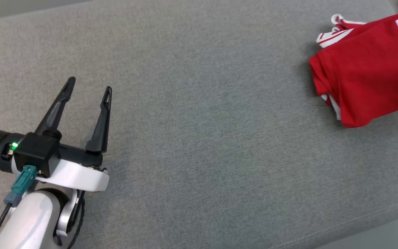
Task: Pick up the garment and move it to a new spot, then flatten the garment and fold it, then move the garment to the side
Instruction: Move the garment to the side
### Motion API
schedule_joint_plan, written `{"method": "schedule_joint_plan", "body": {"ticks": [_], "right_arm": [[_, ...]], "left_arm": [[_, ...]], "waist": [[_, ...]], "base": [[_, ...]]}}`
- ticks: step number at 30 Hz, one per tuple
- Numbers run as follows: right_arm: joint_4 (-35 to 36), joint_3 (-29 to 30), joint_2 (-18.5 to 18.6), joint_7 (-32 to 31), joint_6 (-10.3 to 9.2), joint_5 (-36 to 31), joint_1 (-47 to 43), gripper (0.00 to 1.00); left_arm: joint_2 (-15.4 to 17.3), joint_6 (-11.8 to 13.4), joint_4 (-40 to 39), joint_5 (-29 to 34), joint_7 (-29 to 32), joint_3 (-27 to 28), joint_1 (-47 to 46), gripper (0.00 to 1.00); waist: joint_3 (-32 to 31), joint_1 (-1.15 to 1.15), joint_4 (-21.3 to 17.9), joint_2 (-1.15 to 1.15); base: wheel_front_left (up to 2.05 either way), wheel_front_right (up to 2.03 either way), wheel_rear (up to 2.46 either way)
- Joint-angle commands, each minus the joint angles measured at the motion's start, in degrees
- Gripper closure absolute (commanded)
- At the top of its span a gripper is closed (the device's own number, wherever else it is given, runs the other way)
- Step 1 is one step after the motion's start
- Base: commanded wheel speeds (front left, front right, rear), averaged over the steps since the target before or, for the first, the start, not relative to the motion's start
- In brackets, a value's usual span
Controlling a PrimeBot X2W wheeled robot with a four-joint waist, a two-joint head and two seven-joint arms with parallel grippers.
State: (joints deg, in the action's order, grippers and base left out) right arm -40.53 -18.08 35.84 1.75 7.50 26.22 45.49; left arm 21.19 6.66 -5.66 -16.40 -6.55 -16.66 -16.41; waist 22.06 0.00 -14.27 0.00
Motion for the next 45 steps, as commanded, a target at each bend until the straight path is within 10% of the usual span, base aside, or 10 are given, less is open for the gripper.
{"method": "schedule_joint_plan", "body": {"ticks": [1,7,10,28,45], "right_arm": [[-1.20,-0.24,-0.07,0.51,0.00,0.82,1.33,1.00],[-10.45,0.87,-1.05,1.51,0.00,2.28,5.55,1.00],[-15.57,2.38,-2.10,2.94,0.00,2.54,6.99,0.00],[-17.31,4.23,-8.28,13.51,0.00,2.34,-0.28,0.00],[18.16,15.05,-21.64,11.58,0.00,-10.10,-26.55,0.00]], "left_arm": [[0.80,0.42,-0.36,0.63,0.41,0.33,-0.99,0.00],[2.25,0.80,-2.28,1.37,1.72,0.92,-2.35,0.00],[2.70,0.82,-3.15,1.63,2.31,0.79,-3.05,0.00],[1.16,2.58,-0.19,-1.11,0.27,1.40,1.84,0.00],[-2.60,5.34,4.95,-6.50,-3.54,2.80,12.16,0.00]], "waist": [[1.88,0.00,0.81,0.00],[5.47,0.00,1.19,0.00],[6.77,0.00,1.54,0.00],[-0.80,0.00,-0.60,0.00],[-13.04,0.00,6.04,0.00]], "base": [[0.00,0.00,0.00],[0.00,0.00,0.00],[0.00,0.00,0.00],[0.00,0.00,0.00],[0.00,0.00,0.00]]}}
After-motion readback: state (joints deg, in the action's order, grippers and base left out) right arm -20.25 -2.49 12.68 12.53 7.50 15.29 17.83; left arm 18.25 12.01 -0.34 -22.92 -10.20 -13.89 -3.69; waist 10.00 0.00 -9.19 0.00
